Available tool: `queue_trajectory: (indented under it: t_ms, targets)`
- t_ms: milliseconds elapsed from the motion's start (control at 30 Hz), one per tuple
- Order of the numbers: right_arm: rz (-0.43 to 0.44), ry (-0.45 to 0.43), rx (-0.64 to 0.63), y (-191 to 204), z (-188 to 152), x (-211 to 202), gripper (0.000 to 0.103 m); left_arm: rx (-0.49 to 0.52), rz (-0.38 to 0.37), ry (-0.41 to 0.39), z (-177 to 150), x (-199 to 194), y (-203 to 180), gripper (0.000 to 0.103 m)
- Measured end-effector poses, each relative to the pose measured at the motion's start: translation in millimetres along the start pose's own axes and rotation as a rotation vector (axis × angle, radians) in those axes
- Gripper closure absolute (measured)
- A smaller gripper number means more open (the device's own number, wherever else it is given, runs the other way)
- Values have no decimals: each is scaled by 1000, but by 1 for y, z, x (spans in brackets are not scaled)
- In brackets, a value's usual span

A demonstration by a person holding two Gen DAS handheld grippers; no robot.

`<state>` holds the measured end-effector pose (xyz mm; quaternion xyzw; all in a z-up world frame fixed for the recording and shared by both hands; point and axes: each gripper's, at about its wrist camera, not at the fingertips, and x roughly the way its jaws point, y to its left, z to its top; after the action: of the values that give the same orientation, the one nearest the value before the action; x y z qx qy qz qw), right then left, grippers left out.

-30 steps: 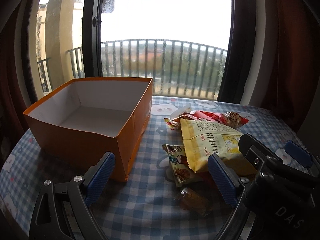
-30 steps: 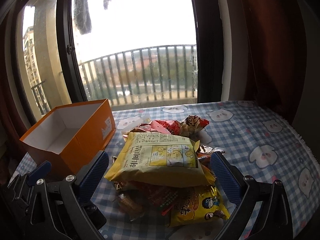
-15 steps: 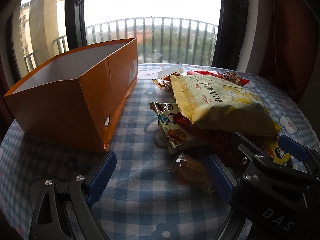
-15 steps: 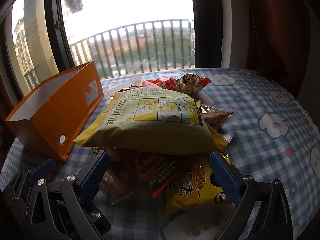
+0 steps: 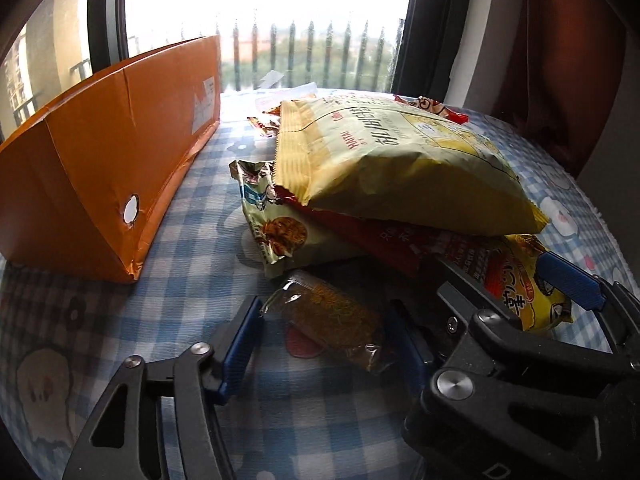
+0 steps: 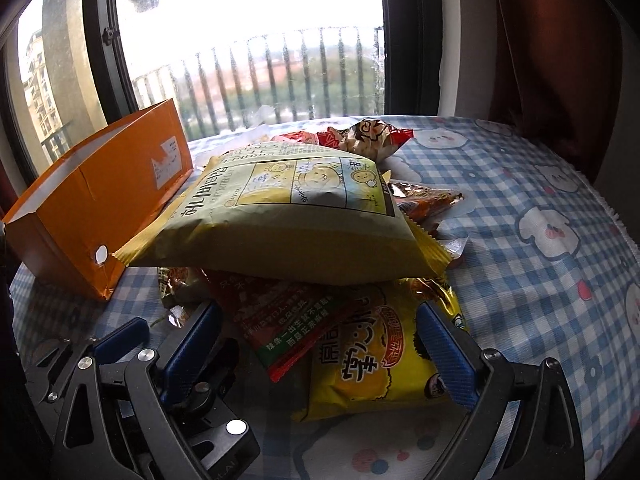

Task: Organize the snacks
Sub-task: 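Move both tools down toward the snack pile beside the orange box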

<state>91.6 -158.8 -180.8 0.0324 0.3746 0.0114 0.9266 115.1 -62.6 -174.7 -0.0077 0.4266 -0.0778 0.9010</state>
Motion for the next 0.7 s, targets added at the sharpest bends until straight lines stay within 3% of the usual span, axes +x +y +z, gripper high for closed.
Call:
queue_trajectory:
  t_ms: [200,467,700]
  targets:
    - [-29,34,-9,-8,-1,0,5,14,-21,0,0,0,-3,52]
    - [-89,38,1,-13,-4,-6,6,35,-11,-5,-6,-7,-2,53]
    - [-136,40,-3,-19,-4,-10,8,39,-48,2,-5,-6,-5,53]
